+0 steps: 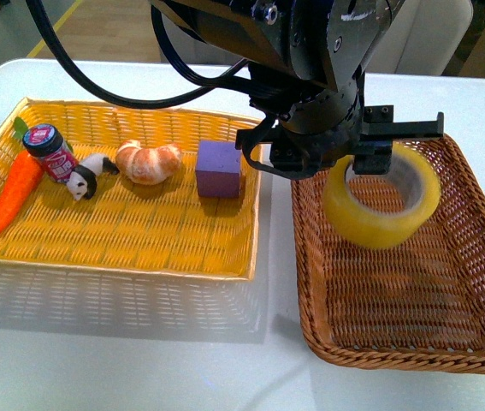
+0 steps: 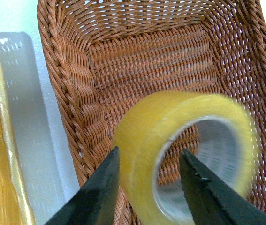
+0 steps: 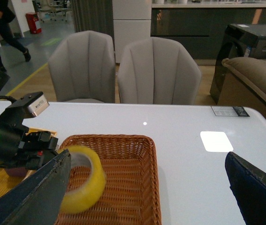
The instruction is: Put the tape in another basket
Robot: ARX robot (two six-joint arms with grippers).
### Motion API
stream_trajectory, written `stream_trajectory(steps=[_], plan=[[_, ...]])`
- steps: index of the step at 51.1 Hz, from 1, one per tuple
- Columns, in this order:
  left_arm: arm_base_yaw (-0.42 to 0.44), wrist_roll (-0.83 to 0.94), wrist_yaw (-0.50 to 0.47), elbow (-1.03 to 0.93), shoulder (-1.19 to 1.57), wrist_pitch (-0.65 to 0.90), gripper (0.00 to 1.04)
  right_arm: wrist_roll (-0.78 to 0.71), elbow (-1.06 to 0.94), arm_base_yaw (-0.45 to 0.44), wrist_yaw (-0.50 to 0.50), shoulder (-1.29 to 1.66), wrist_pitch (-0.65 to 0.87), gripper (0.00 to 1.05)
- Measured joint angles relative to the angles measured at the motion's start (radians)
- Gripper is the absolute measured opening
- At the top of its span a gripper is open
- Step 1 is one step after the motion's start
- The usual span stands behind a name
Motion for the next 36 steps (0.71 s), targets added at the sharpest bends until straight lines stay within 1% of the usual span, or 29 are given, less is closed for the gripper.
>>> stream_trajectory(steps=[7,9,10,12,14,16,17,19,23,27,31,36], plan=[[0.0,-0.001,0.004,-0.004,-0.001,0.021,0.62,0.0,0.0,0.0,0.0,0.0,0.0,0.96],[0.001,-0.002,0.004,-0.013,-0.003,0.031,0.69,0.0,0.0,0.0,0.0,0.0,0.0,0.96],[0.002,-0.003,0.003,-0.022,-0.007,0.037,0.74,0.0,0.0,0.0,0.0,0.0,0.0,0.96],[0.003,-0.005,0.003,-0.035,-0.012,0.045,0.79,0.0,0.0,0.0,0.0,0.0,0.0,0.96],[0.005,-0.008,0.005,-0.068,-0.027,0.066,0.9,0.0,0.0,0.0,0.0,0.0,0.0,0.96],[0.006,-0.009,0.007,-0.094,-0.042,0.085,0.97,0.0,0.0,0.0,0.0,0.0,0.0,0.96],[0.008,-0.009,0.005,-0.11,-0.053,0.097,0.98,0.0,0.0,0.0,0.0,0.0,0.0,0.96],[0.015,-0.011,0.012,-0.152,-0.088,0.128,0.95,0.0,0.0,0.0,0.0,0.0,0.0,0.96],[0.037,-0.01,0.013,-0.24,-0.178,0.188,0.96,0.0,0.0,0.0,0.0,0.0,0.0,0.96],[0.082,-0.001,0.015,-0.348,-0.298,0.254,0.96,0.0,0.0,0.0,0.0,0.0,0.0,0.96],[0.114,0.007,0.02,-0.418,-0.373,0.291,0.96,0.0,0.0,0.0,0.0,0.0,0.0,0.96],[0.173,0.02,0.043,-0.553,-0.512,0.339,0.96,0.0,0.0,0.0,0.0,0.0,0.0,0.96]])
